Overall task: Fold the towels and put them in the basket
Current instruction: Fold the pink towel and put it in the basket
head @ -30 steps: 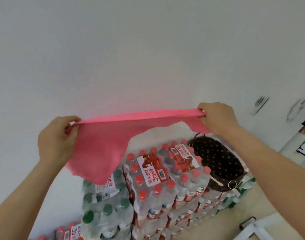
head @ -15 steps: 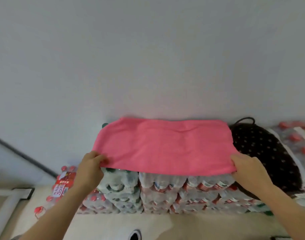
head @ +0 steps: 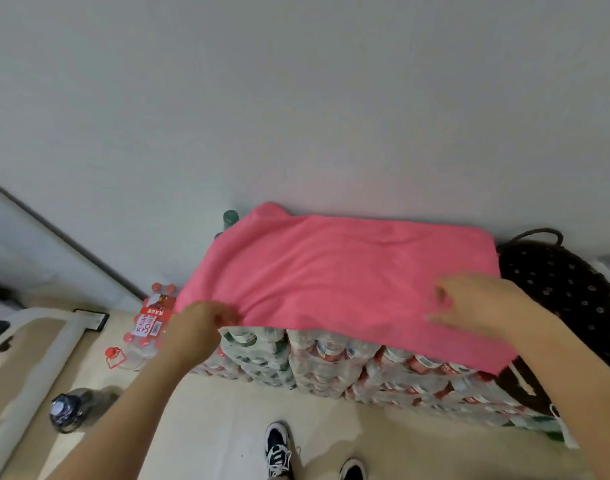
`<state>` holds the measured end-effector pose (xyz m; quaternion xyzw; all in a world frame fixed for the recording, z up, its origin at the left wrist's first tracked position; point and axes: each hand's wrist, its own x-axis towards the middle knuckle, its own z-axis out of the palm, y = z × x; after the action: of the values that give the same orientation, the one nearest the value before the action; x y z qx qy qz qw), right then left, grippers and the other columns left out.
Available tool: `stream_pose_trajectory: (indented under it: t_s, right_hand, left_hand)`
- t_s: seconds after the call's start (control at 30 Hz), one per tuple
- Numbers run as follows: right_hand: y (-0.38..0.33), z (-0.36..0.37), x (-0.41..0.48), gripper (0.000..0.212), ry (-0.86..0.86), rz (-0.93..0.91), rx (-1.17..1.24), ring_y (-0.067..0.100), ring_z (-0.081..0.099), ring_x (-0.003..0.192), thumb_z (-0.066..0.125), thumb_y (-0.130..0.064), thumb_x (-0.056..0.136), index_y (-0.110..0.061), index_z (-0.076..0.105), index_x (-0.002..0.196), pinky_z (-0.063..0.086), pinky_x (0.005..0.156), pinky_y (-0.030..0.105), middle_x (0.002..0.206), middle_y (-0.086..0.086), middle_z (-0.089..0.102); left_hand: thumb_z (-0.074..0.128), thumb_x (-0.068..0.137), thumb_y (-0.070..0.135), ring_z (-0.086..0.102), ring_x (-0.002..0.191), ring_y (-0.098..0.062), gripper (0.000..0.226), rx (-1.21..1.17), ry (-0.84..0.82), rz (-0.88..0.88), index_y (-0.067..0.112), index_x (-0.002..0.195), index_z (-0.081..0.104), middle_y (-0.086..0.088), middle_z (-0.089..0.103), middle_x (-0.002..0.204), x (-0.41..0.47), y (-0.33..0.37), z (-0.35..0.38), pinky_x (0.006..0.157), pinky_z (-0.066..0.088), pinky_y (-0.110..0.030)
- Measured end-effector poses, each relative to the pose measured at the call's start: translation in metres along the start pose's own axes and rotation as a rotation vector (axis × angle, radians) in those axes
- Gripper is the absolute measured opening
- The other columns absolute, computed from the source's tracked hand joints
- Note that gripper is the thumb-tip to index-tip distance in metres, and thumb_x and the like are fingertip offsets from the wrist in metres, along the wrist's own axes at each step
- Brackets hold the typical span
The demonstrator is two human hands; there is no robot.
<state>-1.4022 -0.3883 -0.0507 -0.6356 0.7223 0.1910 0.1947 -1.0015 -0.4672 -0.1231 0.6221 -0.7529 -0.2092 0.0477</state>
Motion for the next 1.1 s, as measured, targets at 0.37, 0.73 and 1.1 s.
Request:
stream_pose_trajectory:
  t_s: [0.37, 0.73, 1.1]
  right_hand:
    - [-0.205, -0.066, 0.146, 0.025, 0.371, -0.290, 0.678, 0.021, 0.063, 0.096, 0.059, -0.014, 0.089, -0.013, 0.066, 0.112, 0.047, 0.093, 0.033, 0.103, 0.003, 0.068]
    - [-0.341, -0.100, 0.192, 0.029, -0.282, -0.787, -0.011, 0.023, 0.064, 0.087, 0.046, 0.001, 0.077, -0.015, 0.066, 0.089, 0.053, 0.080, 0.041, 0.090, 0.002, 0.069]
    - [-0.354, -0.154, 0.214, 0.009, -0.277, -0.604, -0.719, 0.020, 0.056, 0.075, 0.071, -0.022, 0.074, -0.024, 0.067, 0.081, 0.045, 0.063, 0.026, 0.070, -0.006, 0.057]
  left_hand:
    - [0.050, 0.095, 0.031, 0.059, 0.111, -0.029, 0.039, -0.299, 0.151, -0.332, 0.014, 0.129, 0.056, -0.010, 0.063, 0.123, 0.075, -0.034, -0.011, 0.092, 0.045, -0.038]
    - [0.061, 0.092, 0.028, 0.057, 0.069, 0.000, 0.014, -0.907, 0.124, -0.118, 0.032, 0.099, 0.074, 0.009, 0.071, 0.080, 0.051, -0.049, -0.050, 0.065, 0.043, -0.018]
    - [0.053, 0.094, 0.001, 0.057, 0.071, 0.018, 0.032, -0.945, 0.203, -0.141, 0.022, 0.107, 0.074, 0.031, 0.065, 0.075, 0.041, -0.065, -0.051, 0.065, 0.037, -0.002]
